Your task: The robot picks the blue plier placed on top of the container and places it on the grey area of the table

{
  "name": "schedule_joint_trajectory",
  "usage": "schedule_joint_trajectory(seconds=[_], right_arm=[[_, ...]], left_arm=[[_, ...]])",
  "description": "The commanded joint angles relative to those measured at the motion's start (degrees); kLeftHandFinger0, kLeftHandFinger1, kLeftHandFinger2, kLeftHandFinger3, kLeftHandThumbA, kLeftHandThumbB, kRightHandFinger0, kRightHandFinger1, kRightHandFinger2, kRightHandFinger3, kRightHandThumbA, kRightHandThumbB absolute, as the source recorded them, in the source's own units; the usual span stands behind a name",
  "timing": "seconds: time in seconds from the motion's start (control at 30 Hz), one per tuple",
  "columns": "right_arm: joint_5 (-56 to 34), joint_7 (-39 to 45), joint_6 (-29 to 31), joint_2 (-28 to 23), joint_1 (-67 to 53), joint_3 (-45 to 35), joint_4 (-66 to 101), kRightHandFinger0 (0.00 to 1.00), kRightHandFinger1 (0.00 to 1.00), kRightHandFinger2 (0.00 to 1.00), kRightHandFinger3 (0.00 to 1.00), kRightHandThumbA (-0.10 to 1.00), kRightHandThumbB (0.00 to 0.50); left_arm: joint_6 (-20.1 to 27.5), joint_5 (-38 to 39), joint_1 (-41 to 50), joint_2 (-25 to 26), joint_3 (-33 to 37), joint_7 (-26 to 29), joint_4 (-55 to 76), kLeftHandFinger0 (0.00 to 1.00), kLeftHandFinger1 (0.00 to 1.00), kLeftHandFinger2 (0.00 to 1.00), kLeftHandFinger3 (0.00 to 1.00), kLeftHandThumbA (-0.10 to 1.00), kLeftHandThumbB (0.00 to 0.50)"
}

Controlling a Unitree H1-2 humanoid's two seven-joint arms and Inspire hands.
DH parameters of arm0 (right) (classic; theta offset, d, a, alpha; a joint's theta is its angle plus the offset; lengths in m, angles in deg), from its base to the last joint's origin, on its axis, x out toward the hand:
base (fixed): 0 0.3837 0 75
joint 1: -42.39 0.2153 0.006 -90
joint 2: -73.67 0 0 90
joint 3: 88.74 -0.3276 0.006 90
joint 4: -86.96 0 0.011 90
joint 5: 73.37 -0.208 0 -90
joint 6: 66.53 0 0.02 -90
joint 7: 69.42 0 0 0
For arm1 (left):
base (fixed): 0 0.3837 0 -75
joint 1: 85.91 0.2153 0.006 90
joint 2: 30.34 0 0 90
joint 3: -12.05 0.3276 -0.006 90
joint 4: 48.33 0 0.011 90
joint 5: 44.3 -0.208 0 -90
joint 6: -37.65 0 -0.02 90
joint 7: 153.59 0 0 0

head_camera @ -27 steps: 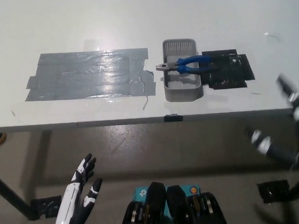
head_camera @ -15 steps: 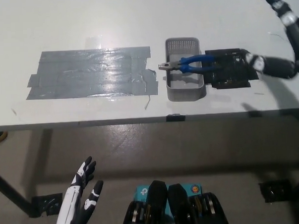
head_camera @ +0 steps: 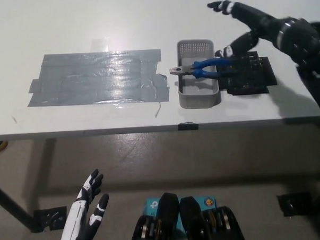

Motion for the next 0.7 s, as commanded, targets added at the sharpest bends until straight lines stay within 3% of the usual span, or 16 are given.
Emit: schedule_joint_trajectory(seconds=[0.0, 0.03, 0.27, 0.47, 0.5, 0.67], right_arm=[[1.63, 7.41, -5.01, 3.12, 9.76, 2.18, -7.51, 1.00, 1.00, 1.00, 1.00, 0.76, 0.268], [0.19, 6.83, -5.84, 4.26, 10.37, 0.75, -9.99, 1.00, 1.00, 1.00, 1.00, 0.70, 0.275], [3.27, 4.34, -1.04, 7.96, 12.58, 3.10, -20.32, 1.00, 1.00, 1.00, 1.00, 0.72, 0.221], [3.89, 2.64, 2.38, 9.51, 13.14, 2.88, -26.72, 1.00, 1.00, 1.00, 1.00, 0.76, 0.258], [5.59, 2.39, 4.11, 9.46, 13.30, 4.49, -27.72, 1.00, 1.00, 1.00, 1.00, 0.82, 0.272], [7.15, 1.40, 6.22, 10.31, 13.45, 5.34, -30.65, 1.00, 1.00, 1.00, 1.00, 0.80, 0.244]], left_arm=[[2.41, -0.67, 0.79, 0.30, 0.54, 0.20, 2.43, 1.00, 1.00, 1.00, 1.00, 0.87, 0.173], [2.45, -0.64, 0.30, 0.07, 0.68, 0.22, 2.20, 1.00, 1.00, 1.00, 1.00, 0.87, 0.173], [2.53, -0.38, 0.91, 0.10, 1.51, 0.01, 2.36, 1.00, 1.00, 1.00, 1.00, 0.86, 0.164], [1.94, 0.50, 0.95, 0.36, 1.50, -0.43, 2.84, 1.00, 1.00, 1.00, 1.00, 0.83, 0.175], [1.45, 0.48, 1.08, 0.32, 1.53, -0.48, 3.09, 1.00, 1.00, 1.00, 1.00, 0.84, 0.179], [2.34, 0.42, 0.70, 0.54, 1.26, -0.21, 2.40, 1.00, 1.00, 1.00, 1.00, 0.84, 0.173]])
